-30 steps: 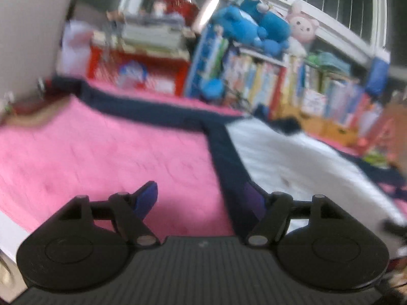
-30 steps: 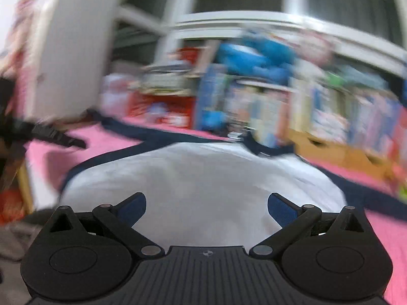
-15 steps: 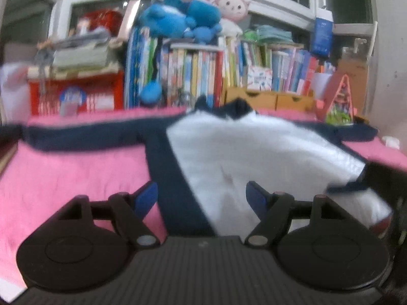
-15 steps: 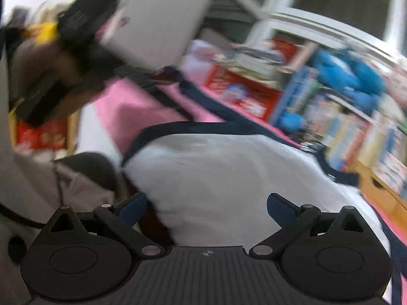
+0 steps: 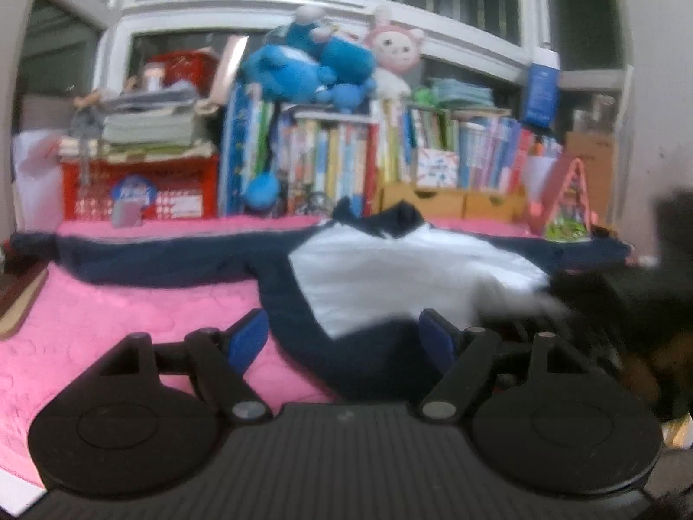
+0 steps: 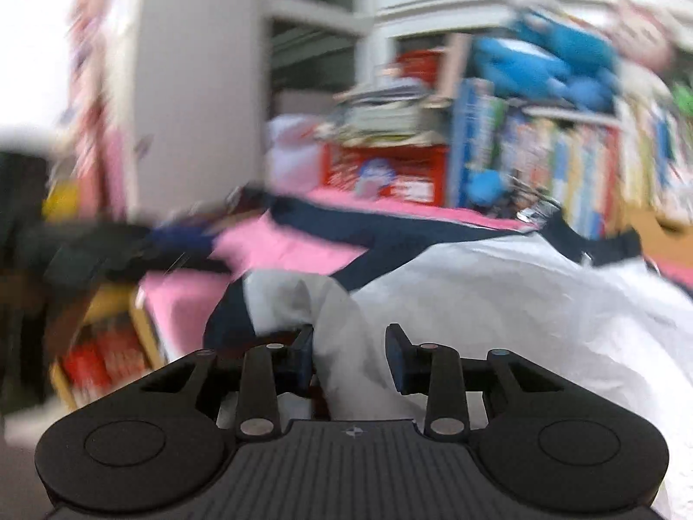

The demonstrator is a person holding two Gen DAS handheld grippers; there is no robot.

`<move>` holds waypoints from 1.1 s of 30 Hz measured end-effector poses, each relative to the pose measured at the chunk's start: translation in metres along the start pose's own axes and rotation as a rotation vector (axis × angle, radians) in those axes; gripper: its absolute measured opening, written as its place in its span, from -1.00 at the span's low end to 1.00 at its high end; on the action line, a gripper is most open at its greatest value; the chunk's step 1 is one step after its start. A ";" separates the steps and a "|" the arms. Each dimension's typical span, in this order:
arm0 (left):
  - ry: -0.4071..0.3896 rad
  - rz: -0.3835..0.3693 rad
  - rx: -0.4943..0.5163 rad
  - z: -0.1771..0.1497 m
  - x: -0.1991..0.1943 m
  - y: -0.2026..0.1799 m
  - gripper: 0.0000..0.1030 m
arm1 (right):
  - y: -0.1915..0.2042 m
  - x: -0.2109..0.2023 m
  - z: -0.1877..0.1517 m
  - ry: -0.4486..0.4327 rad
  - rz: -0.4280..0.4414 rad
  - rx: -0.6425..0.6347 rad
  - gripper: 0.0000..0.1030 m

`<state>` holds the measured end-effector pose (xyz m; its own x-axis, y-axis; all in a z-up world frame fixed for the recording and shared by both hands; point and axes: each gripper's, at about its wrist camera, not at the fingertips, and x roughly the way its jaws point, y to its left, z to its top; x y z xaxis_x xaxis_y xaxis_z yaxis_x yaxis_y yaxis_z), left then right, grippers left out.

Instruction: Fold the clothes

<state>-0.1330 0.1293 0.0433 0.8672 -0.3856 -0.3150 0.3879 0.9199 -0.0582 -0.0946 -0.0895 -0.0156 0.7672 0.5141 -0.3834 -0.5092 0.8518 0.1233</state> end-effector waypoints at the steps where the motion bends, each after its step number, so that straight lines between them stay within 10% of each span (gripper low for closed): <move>1: -0.004 -0.017 0.020 0.001 -0.001 -0.004 0.48 | -0.014 0.004 0.009 0.004 0.005 0.076 -0.32; 6: 0.047 0.003 0.086 0.002 0.034 -0.006 0.60 | -0.079 0.031 0.030 0.068 0.070 0.379 -0.27; 14: 0.182 0.110 0.172 0.002 0.114 0.002 0.45 | -0.081 -0.020 0.018 -0.023 0.026 0.380 0.17; 21: 0.243 0.135 0.165 -0.004 0.139 0.012 0.47 | -0.038 -0.055 0.000 -0.009 0.495 0.347 0.54; 28: 0.249 0.143 0.185 -0.005 0.127 0.017 0.50 | -0.018 -0.008 -0.024 0.231 0.207 0.337 0.31; 33: 0.248 0.125 0.076 -0.007 0.129 0.029 0.50 | -0.007 0.013 -0.015 0.236 0.212 0.309 0.67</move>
<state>-0.0123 0.1069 -0.0056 0.8104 -0.2314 -0.5382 0.3132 0.9475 0.0643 -0.0869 -0.0897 -0.0357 0.5299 0.6741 -0.5145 -0.4775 0.7386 0.4760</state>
